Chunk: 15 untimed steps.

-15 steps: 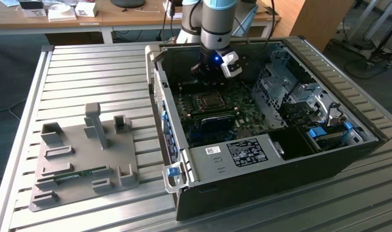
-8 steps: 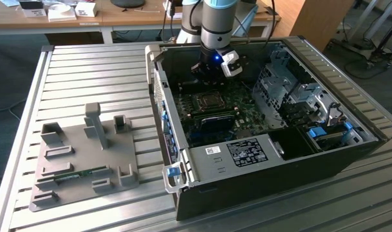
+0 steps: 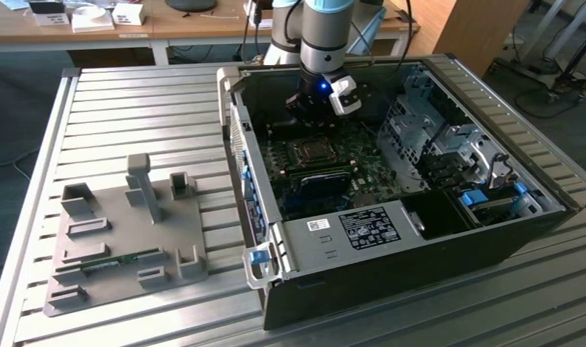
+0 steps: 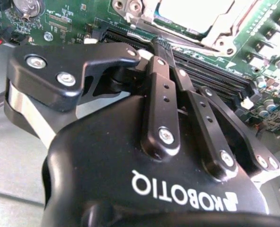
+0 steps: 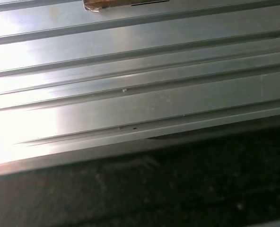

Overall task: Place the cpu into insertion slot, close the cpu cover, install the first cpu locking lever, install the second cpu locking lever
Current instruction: 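Install the first cpu locking lever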

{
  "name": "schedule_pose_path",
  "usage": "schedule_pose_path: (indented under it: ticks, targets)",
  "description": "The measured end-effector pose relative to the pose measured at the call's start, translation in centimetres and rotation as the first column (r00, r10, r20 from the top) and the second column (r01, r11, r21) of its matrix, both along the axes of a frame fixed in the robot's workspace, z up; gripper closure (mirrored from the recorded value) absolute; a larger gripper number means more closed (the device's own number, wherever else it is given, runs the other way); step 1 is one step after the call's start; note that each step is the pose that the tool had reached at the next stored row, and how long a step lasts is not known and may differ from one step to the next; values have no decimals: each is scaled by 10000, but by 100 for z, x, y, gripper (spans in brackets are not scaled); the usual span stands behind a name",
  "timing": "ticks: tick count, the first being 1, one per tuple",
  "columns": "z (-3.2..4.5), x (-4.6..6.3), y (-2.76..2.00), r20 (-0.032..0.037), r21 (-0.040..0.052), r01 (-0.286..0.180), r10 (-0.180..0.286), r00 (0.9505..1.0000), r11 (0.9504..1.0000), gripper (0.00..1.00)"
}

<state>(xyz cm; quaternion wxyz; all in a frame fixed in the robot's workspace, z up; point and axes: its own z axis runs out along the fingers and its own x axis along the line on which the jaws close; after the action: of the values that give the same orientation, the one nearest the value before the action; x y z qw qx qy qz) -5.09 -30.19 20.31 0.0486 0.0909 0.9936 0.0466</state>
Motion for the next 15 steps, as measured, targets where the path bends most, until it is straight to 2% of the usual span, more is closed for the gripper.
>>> schedule_pose_path:
  ticks: [11, 15]
  targets:
    - [-9, 0, 14, 1, 9, 111, -111, 9999, 9999, 89]
    - [-18, 3, 13, 5, -20, 111, -111, 9999, 9999, 89]
